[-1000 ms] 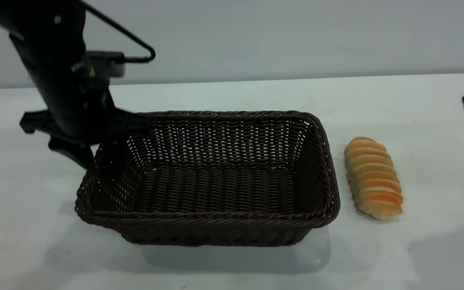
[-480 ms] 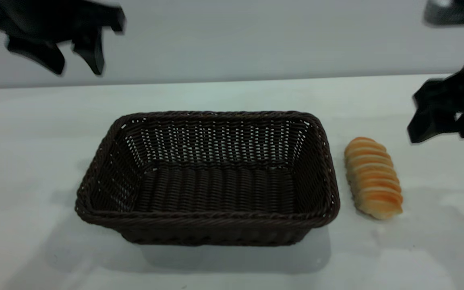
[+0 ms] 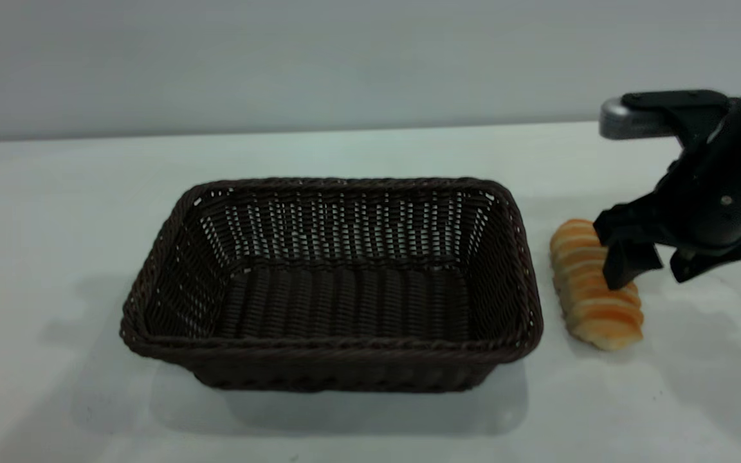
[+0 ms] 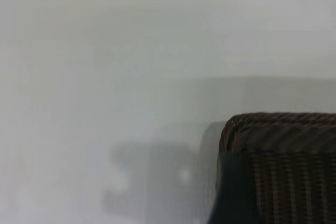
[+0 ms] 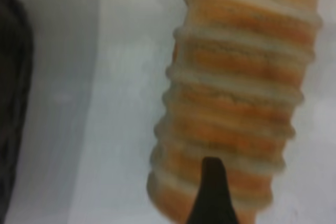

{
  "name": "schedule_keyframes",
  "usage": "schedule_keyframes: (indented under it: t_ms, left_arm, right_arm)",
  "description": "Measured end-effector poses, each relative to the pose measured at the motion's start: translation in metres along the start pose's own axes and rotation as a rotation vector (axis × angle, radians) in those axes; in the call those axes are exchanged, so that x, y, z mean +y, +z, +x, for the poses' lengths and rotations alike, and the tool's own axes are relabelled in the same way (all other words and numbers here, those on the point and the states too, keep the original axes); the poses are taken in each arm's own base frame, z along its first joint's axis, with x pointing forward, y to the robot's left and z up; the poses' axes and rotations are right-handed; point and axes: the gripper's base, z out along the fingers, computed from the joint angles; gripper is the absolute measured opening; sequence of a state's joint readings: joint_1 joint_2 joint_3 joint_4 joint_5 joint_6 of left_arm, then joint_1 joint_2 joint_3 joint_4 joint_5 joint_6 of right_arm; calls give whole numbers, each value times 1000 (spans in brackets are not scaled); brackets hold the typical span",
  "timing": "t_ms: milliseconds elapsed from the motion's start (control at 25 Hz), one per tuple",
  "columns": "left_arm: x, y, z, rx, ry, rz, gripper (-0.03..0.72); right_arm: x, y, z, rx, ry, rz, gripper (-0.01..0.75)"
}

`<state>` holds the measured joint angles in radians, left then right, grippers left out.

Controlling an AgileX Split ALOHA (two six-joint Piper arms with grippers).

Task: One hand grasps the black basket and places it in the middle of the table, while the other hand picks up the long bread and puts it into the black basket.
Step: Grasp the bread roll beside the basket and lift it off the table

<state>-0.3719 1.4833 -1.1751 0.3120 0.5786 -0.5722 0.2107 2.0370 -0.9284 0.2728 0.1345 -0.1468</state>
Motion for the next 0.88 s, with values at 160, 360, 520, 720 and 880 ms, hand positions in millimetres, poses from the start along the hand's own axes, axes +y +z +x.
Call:
schedule_keyframes:
  t_ms: [160, 360, 520, 720, 880]
  left_arm:
    - [2, -18, -5, -45, -9, 15, 548]
    - [2, -25, -7, -58, -13, 18, 548]
    - [3, -25, -6, -55, -13, 16, 548]
    - [3, -25, -6, -55, -13, 16, 548]
    - [3, -25, -6, -55, -13, 16, 548]
  right_arm:
    - [1, 15, -4, 31, -7, -3, 592]
    - [1, 26, -8, 61, -18, -9, 551]
    - [2, 32, -7, 78, -8, -12, 354]
    - [2, 34, -7, 83, -5, -14, 65]
    - [1, 34, -7, 84, -40, -10, 39]
